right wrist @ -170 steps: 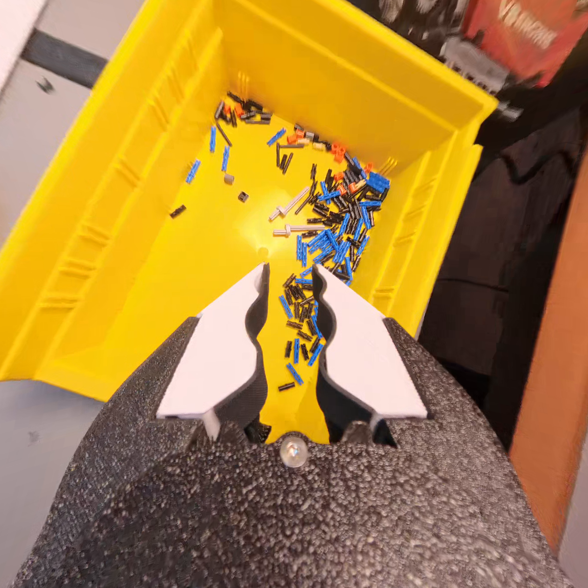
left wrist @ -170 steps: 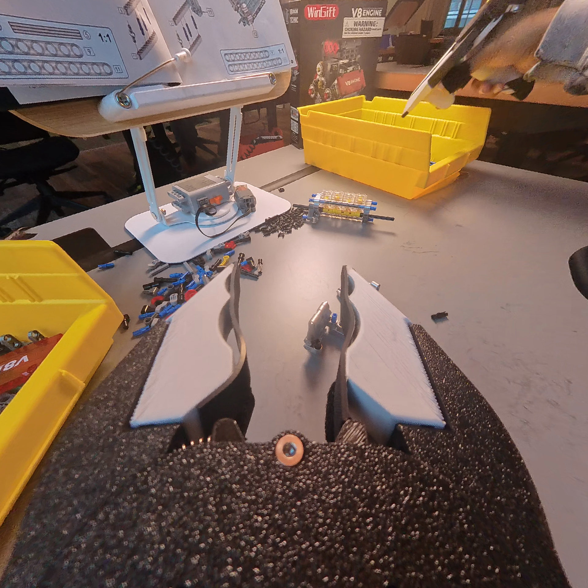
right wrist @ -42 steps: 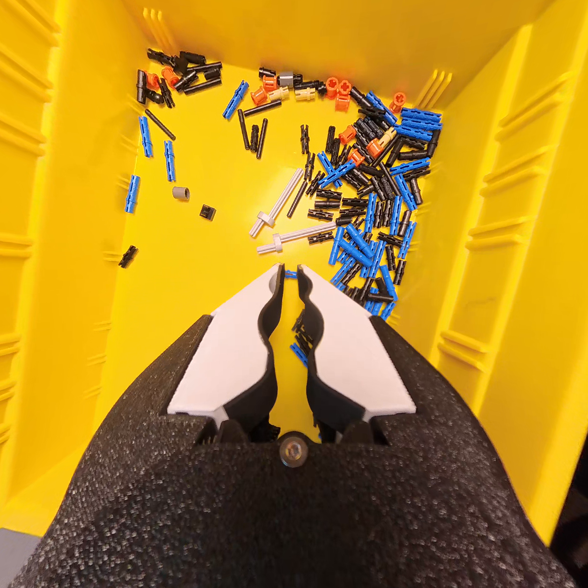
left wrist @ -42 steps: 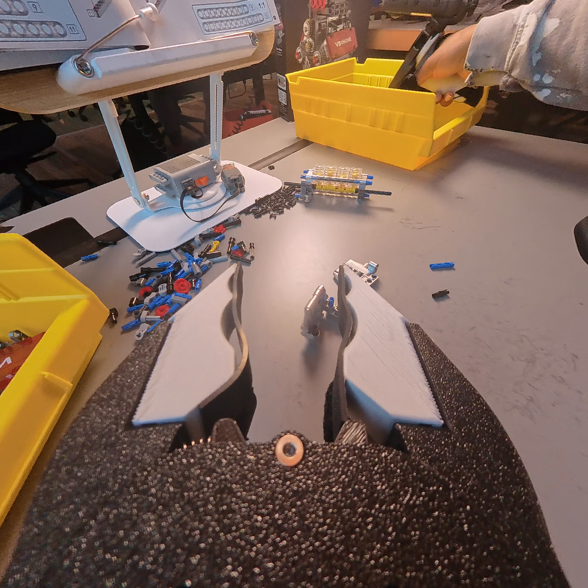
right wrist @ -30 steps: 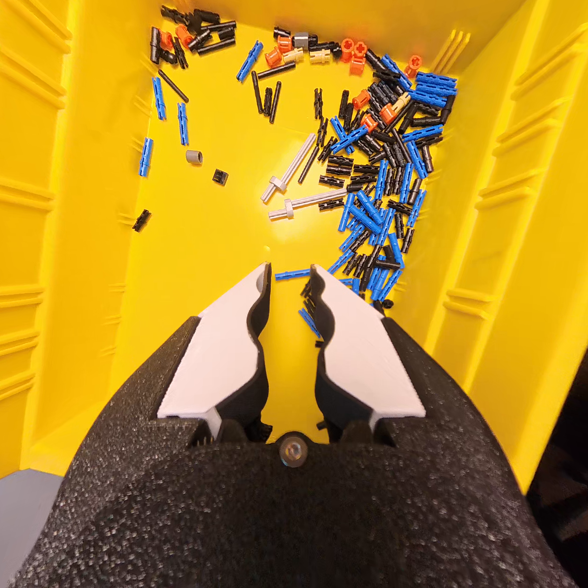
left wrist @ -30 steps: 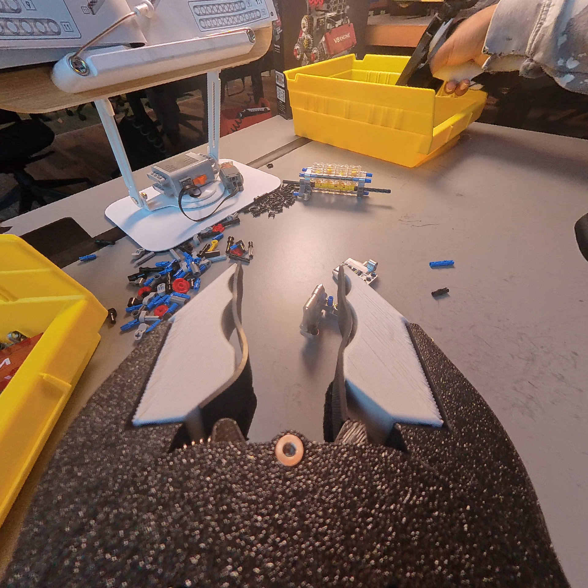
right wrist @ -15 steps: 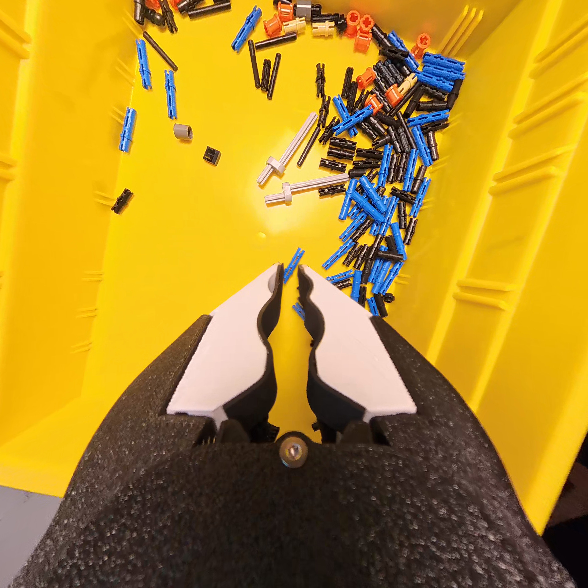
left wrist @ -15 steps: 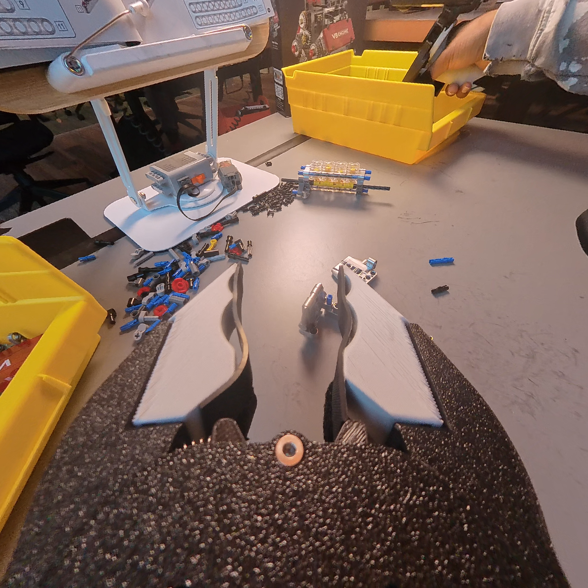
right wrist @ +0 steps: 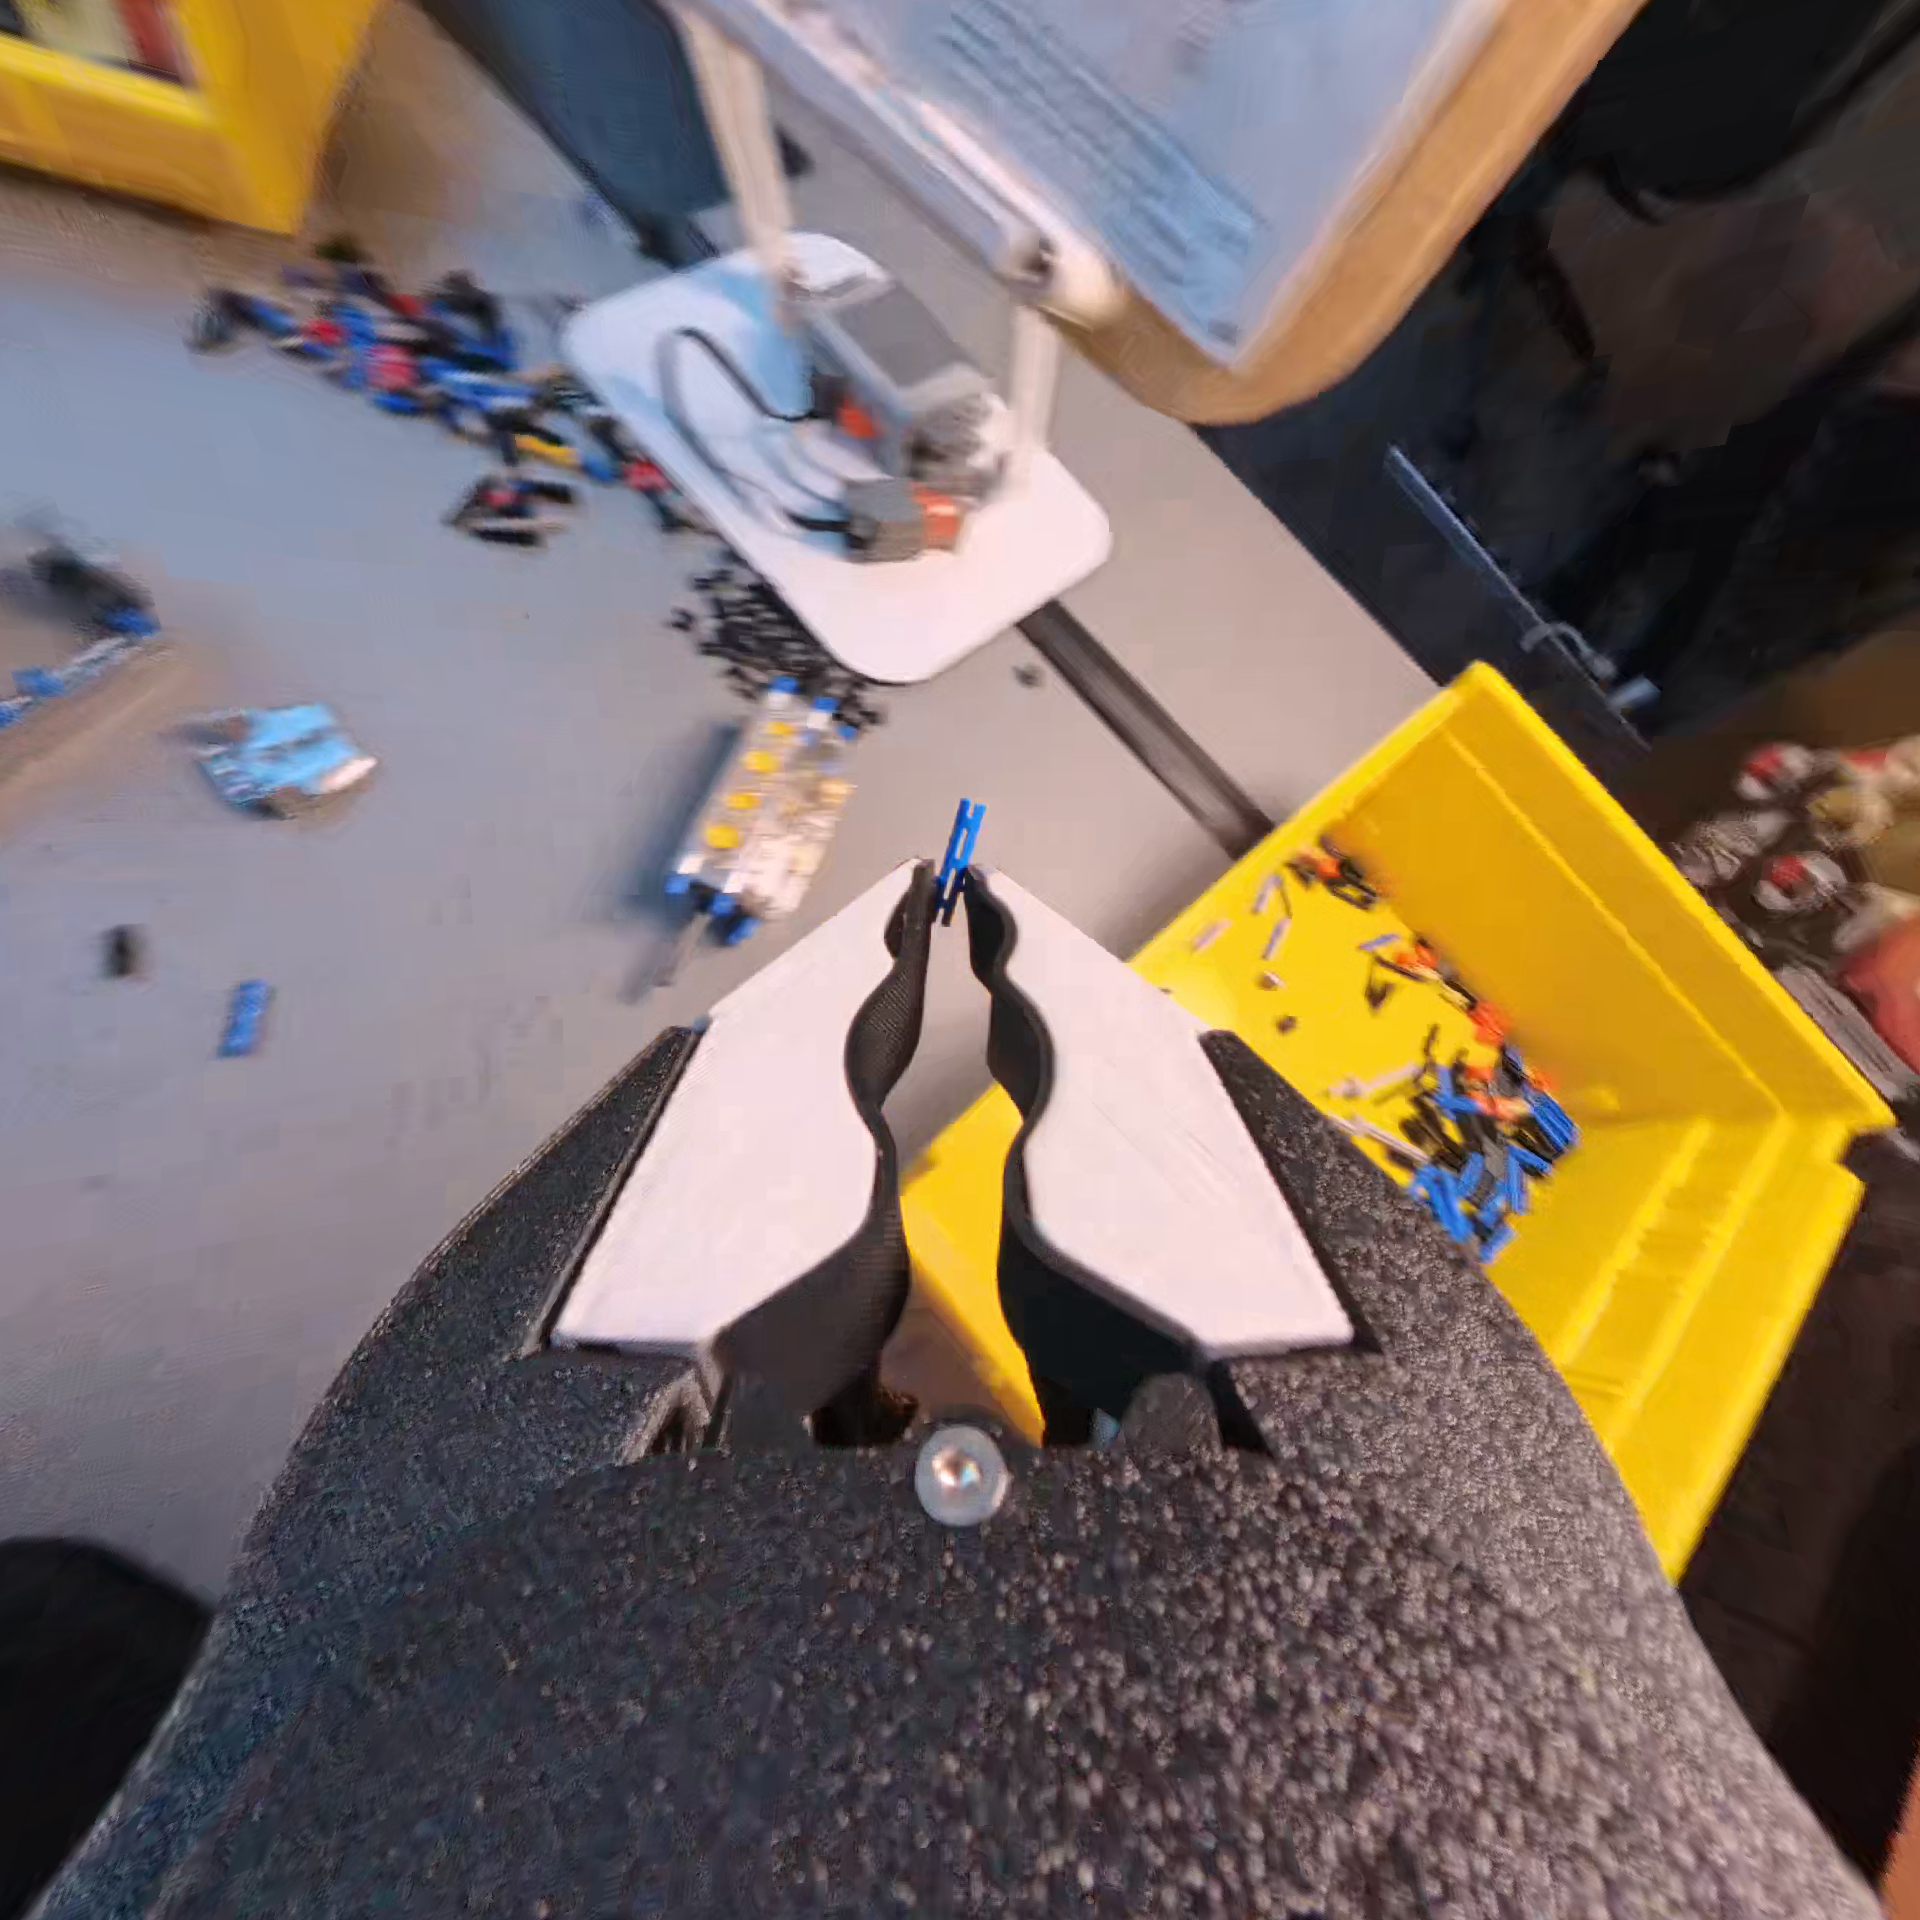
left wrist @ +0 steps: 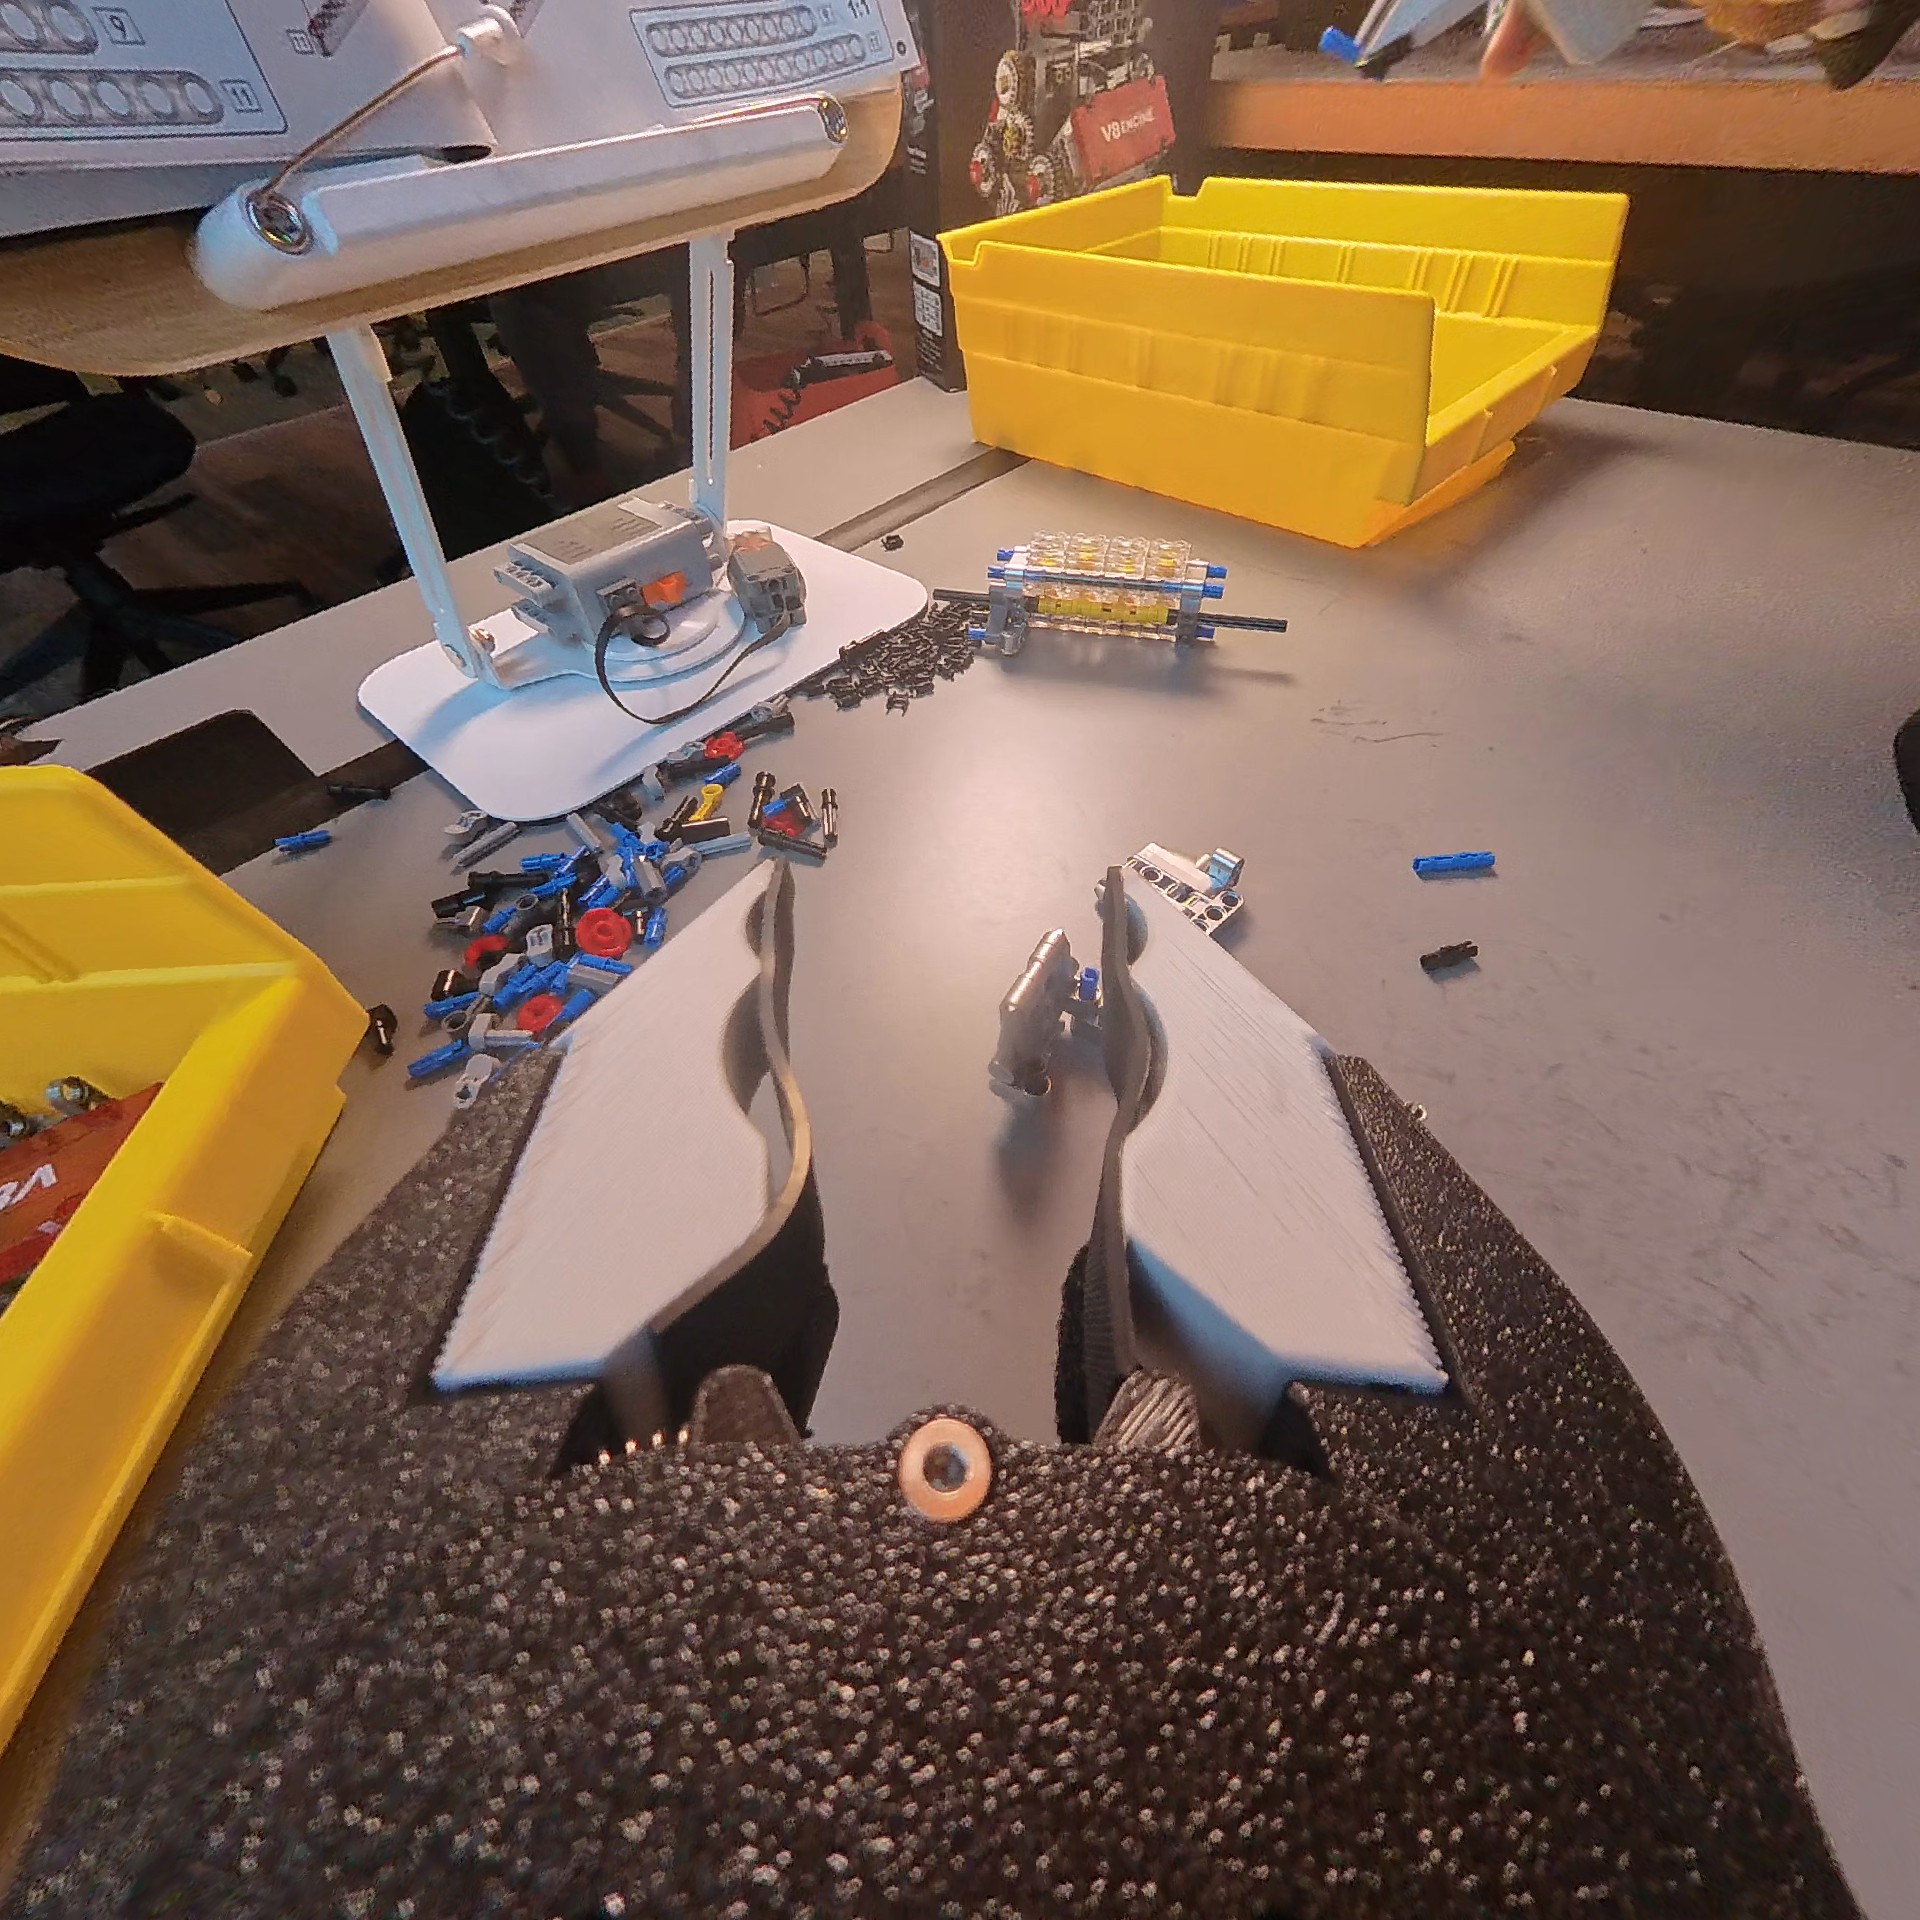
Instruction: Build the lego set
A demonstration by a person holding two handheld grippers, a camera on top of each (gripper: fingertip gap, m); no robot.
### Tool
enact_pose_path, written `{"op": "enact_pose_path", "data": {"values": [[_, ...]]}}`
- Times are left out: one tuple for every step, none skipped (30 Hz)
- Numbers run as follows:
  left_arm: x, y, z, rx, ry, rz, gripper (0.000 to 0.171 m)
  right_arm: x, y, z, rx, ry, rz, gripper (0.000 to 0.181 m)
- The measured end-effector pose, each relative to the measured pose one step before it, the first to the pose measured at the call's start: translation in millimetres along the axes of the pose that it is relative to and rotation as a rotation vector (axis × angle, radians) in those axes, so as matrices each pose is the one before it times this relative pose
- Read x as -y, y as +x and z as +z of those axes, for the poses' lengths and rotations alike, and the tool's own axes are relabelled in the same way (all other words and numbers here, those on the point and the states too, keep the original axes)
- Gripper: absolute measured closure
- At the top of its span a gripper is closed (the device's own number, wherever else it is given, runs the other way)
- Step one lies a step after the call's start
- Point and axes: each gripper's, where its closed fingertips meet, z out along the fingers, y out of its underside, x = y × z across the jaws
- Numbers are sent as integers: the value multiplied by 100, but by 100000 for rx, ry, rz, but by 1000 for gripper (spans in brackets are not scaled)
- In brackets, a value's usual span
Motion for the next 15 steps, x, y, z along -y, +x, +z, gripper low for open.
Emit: {"op": "enact_pose_path", "data": {"values": [[-3, 101, 24, -141, -134, 474, 114, 453, -3561, -337, 6444, 139, -5002, 177], [23, 97, 12, -140, -61, 402, 114, -123, -3378, 236, 5671, -2010, -3666, 177], [66, 66, -18, -53, 118, 331, 114, -486, -3119, 688, 4958, -2597, -3221, 177], [82, 34, -47, 11, 256, 191, 114, -732, -2874, 981, 4935, -2755, -2885, 177], [100, 10, -50, 47, 340, 28, 114, -925, -2454, 1196, 4389, -2979, -1181, 177], [113, -19, -64, 108, 405, -72, 114, -994, -1979, 1315, 3649, -2678, -8, 177], [105, -31, -62, 139, 424, -85, 114, -1036, -1499, 1323, 2244, -2664, -466, 177], [86, -26, -54, 143, 328, -58, 114, -1045, -1065, 1233, 751, -2830, -1171, 177], [65, -13, -47, 77, 222, 4, 114, -859, -773, 1065, 8, -2248, -889, 177], [67, -2, -29, 15, 187, 50, 114, -603, -601, 852, -10, -1305, 459, 177], [65, 14, -27, 0, 154, 125, 114, -375, -470, 635, 23, -538, 563, 177], [52, 16, -24, 30, 125, 181, 114, -292, -219, 461, -938, -633, -148, 177], [38, 21, -24, 9, 90, 165, 114, -269, -53, 333, -1355, -993, -602, 177], [58, 10, -22, 4, 84, 147, 114, 196, 8, 83, -957, 1734, 302, 177], [53, 6, -33, 68, 154, 143, 114, 162, -173, 27, 1092, 1021, 1703, 177]]}}
